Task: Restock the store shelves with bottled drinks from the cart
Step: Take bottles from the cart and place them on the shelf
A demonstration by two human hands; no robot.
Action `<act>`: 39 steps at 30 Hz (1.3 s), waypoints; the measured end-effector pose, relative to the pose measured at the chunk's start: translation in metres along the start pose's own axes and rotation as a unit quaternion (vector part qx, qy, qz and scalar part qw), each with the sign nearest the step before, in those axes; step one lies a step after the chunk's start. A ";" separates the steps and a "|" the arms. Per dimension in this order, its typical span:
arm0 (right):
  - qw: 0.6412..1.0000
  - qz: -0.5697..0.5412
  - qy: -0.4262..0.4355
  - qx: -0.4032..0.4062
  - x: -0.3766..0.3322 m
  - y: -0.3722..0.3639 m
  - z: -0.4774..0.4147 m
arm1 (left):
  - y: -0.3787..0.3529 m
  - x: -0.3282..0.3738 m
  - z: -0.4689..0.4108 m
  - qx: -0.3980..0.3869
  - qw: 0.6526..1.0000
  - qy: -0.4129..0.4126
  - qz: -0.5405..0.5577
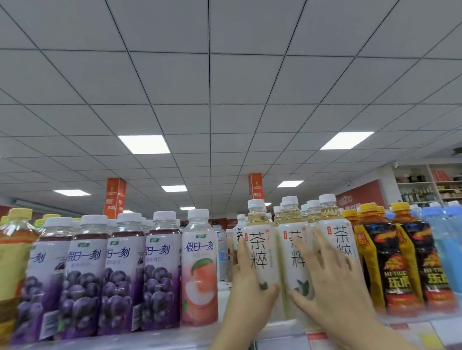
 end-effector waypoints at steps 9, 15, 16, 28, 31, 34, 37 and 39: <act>0.998 -0.023 0.056 -0.007 0.026 0.005 0.004 | -0.019 0.024 0.010 0.041 0.981 0.012 -0.189; 0.993 -0.055 0.055 -0.091 0.035 0.002 0.026 | -0.019 0.025 0.021 0.062 0.970 0.016 -0.232; 0.993 -0.064 0.065 -0.080 0.036 0.001 0.035 | -0.017 0.028 0.027 0.080 0.967 -0.007 -0.240; 0.959 -0.260 0.058 -0.098 0.101 -0.026 0.277 | -0.119 -0.023 0.251 -0.018 0.975 -0.145 -0.164; 0.936 -0.257 -0.018 -0.238 0.134 -0.051 0.362 | -0.169 -0.050 0.320 -0.112 0.977 -0.057 -0.174; 0.907 -0.254 -0.071 -0.329 0.170 -0.061 0.440 | -0.216 -0.070 0.387 -0.191 0.965 0.038 -0.174; 0.866 -0.239 -0.129 -0.419 0.206 -0.066 0.508 | -0.255 -0.085 0.454 -0.235 0.949 0.133 -0.163; 0.831 -0.225 -0.147 -0.486 0.228 -0.072 0.552 | -0.277 -0.096 0.499 -0.254 0.932 0.200 -0.162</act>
Point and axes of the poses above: each hand's wrist, its own z-axis away from the middle knuckle, its own y-axis out of the back of the hand, x = y × z, the point moved 5 cm from there along -z, towards the middle knuckle, and after that the axes turned 4 degrees about x, right-handed, at the moved point
